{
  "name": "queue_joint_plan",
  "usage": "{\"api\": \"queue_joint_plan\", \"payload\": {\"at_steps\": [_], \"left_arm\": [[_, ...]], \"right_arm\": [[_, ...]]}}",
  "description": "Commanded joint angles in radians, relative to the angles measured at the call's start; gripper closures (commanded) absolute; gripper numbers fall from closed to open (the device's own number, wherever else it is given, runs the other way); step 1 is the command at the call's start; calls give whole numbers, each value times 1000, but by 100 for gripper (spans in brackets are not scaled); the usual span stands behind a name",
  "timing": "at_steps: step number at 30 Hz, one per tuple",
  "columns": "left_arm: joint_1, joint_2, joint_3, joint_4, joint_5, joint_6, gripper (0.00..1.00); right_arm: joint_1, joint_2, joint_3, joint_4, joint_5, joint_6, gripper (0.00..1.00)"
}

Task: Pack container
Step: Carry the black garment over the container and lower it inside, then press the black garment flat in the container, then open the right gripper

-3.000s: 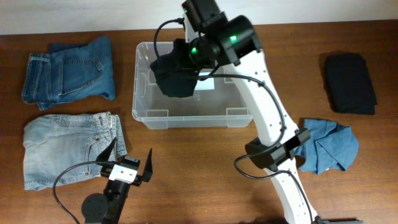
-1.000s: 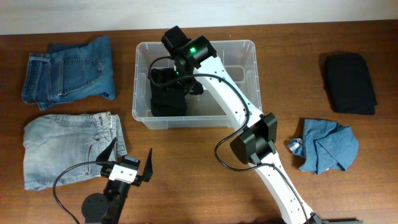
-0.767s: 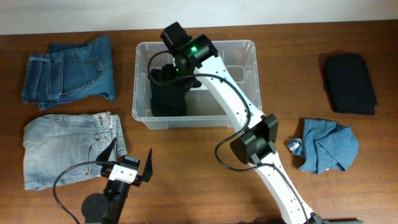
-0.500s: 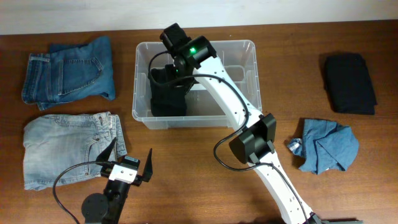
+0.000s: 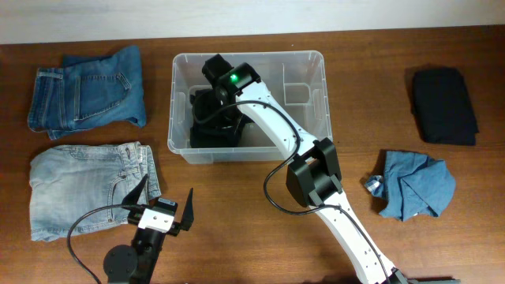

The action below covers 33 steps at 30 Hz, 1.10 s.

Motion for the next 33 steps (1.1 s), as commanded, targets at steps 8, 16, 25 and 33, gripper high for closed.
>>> {"api": "queue_joint_plan", "payload": {"at_steps": [8, 16, 25, 33], "left_arm": [[5, -6, -2, -7, 0, 11, 1], [5, -6, -2, -7, 0, 11, 1], [5, -6, -2, -7, 0, 11, 1], [5, -6, -2, -7, 0, 11, 1]], "right_arm": [[11, -21, 135, 0, 13, -1, 96], [12, -13, 125, 77, 16, 1, 95], [25, -13, -30, 266, -50, -1, 96], [63, -15, -47, 287, -58, -52, 96]]}}
